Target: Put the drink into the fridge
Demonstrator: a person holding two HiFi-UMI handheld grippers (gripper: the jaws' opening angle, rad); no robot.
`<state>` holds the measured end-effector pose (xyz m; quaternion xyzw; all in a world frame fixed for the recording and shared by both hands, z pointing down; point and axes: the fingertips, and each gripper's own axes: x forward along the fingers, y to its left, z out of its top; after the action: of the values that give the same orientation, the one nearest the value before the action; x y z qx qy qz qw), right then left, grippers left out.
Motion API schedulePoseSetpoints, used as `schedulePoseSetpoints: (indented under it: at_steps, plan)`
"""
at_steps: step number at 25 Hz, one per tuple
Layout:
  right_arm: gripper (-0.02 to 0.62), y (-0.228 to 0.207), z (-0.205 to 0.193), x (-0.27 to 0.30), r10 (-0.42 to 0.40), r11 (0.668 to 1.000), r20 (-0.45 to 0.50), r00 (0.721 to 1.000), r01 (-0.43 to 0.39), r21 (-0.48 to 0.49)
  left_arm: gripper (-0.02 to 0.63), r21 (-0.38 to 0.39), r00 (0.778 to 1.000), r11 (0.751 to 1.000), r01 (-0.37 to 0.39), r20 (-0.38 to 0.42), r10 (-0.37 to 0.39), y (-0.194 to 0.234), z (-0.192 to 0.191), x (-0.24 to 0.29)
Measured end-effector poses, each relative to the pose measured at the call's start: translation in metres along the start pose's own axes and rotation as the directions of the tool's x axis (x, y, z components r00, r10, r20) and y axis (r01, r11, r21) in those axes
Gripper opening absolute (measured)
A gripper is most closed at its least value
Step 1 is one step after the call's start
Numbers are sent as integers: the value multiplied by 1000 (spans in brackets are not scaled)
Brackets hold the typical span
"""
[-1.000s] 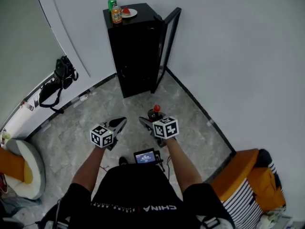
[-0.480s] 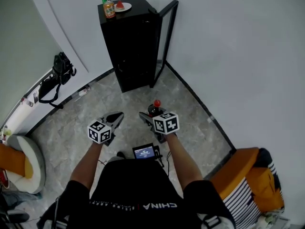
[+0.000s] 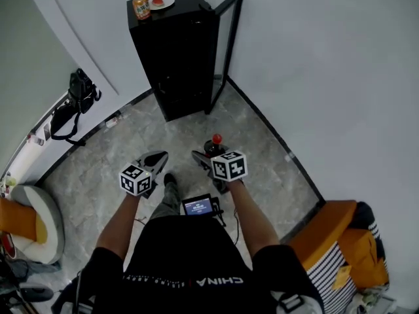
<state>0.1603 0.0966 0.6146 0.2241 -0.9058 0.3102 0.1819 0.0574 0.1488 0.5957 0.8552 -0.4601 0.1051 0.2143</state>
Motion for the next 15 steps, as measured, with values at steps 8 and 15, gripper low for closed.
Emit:
schedulePoseSetpoints:
  at_steps: [8, 15]
  plan:
    - [314, -24, 30, 50, -55, 998, -14, 998, 56, 38, 11, 18, 997, 998, 68, -33, -68, 61, 16, 31]
    - [314, -42, 83, 91, -112, 992, 17, 994, 111, 67, 11, 17, 990, 991, 133, -37, -133, 127, 48, 54]
